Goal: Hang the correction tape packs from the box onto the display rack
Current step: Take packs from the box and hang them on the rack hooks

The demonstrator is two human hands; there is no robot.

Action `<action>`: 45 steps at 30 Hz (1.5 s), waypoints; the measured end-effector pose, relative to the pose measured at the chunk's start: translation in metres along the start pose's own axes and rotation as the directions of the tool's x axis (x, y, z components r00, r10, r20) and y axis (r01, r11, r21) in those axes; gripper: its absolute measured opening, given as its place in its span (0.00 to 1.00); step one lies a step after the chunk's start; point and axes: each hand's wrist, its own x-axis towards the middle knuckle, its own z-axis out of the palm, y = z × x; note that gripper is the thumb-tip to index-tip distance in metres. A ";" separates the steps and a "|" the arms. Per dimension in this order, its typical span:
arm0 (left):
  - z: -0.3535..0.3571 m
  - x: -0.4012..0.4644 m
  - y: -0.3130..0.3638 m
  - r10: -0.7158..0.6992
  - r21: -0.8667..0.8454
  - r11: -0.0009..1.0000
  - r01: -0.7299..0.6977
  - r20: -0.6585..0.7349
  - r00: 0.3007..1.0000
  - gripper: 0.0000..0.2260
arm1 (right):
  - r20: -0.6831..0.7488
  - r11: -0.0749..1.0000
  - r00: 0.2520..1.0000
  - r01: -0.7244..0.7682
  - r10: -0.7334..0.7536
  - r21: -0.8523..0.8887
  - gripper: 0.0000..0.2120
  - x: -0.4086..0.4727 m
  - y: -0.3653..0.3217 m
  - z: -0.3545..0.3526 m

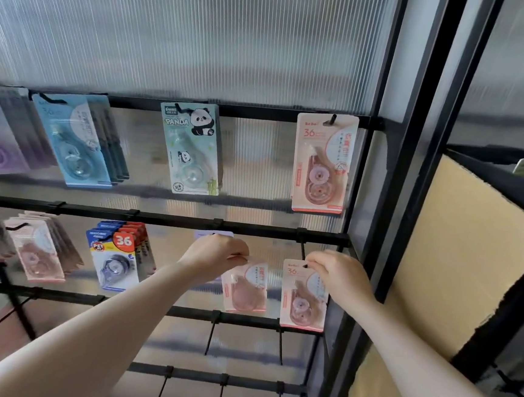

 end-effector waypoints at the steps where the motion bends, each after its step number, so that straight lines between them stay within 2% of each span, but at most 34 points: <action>1: 0.000 0.001 0.001 -0.003 -0.006 1.000 0.003 0.002 1.000 0.10 | 0.010 1.000 1.000 -0.004 0.004 -0.004 0.08 0.001 0.001 0.001; 7: 0.003 0.003 -0.003 -0.006 -0.005 1.000 0.006 0.015 1.000 0.10 | 0.006 1.000 1.000 -0.026 0.026 0.003 0.07 0.014 0.004 0.009; 15: 0.007 0.004 -0.016 -0.011 -0.031 0.999 0.012 0.033 0.999 0.10 | 0.005 0.993 0.999 -0.035 0.036 -0.116 0.09 0.041 0.013 0.021; 24: 0.006 0.006 -0.013 0.015 0.006 1.000 -0.015 0.060 0.998 0.12 | -0.031 0.984 0.997 -0.068 0.064 -0.162 0.09 0.058 0.018 0.030; 29: 0.008 0.005 -0.011 0.035 -0.011 0.999 -0.035 0.046 0.998 0.12 | -0.094 0.981 0.994 -0.069 0.053 -0.180 0.09 0.046 0.023 0.028; 34: 0.007 0.007 -0.001 0.036 -0.051 0.998 -0.035 0.012 0.999 0.10 | -0.073 0.967 0.997 -0.054 0.037 -0.249 0.12 0.025 0.016 0.017; 40: 0.000 0.015 0.021 0.050 -0.074 0.996 -0.048 0.029 0.998 0.10 | -0.091 0.965 0.993 -0.101 0.081 -0.241 0.15 0.002 0.010 0.001; 45: -0.004 0.020 0.039 0.078 -0.068 0.995 -0.076 0.020 0.997 0.10 | -0.120 0.963 0.990 -0.103 0.075 -0.250 0.12 -0.020 0.017 -0.006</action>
